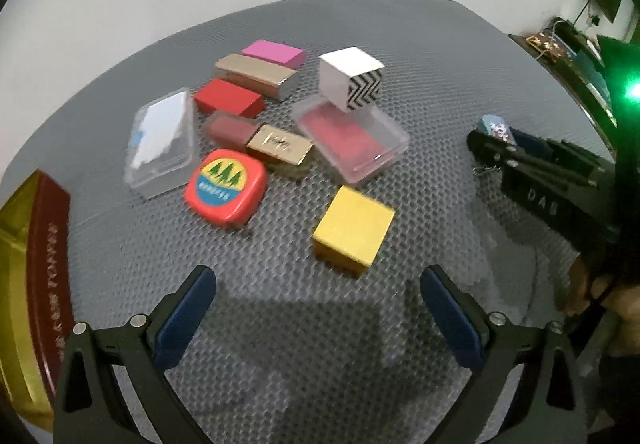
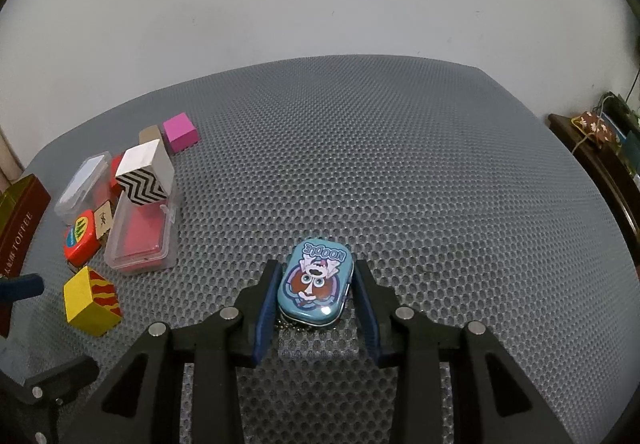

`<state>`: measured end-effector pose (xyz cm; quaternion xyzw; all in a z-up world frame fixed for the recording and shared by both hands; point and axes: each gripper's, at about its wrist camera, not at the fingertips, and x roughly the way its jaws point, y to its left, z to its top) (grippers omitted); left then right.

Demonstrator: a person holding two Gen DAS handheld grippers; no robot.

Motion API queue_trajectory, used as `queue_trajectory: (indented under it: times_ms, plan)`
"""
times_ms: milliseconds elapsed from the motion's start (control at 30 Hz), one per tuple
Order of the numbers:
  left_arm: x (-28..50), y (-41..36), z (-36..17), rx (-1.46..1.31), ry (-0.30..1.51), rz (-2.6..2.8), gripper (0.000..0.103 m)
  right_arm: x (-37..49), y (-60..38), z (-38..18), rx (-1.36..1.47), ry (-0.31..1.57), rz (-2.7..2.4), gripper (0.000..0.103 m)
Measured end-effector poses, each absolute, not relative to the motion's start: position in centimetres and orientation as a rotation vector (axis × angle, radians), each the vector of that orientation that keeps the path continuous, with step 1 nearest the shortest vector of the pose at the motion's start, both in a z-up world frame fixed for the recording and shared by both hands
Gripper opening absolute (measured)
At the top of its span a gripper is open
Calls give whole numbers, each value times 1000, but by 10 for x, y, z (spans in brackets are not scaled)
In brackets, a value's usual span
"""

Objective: Organize rigid objects
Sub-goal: 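Close the left gripper on the yellow red-striped cube, then carry the yellow cube into the gold TOFFEE tin and open the left gripper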

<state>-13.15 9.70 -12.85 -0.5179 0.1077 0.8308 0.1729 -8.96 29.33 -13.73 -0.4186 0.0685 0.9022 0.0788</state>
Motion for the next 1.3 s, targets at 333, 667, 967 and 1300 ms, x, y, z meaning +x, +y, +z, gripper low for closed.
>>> queue_trajectory:
  times_ms: [333,667,967,1300]
  plan:
    - [-136,102,-130,-1500,211,2278,49,-92,287,-137,-1257,185,2694,37]
    - [-140,116,-134,-1485,210,2264,32,-94,296,-137,-1258,179,2695,37]
    - [-130,117,-129,-1454,191,2268,31,-92,294,-137,-1257,181,2692,37]
    - [-125,93,-110,-1447,157,2349,31,-92,292,-136,-1256,175,2688,37]
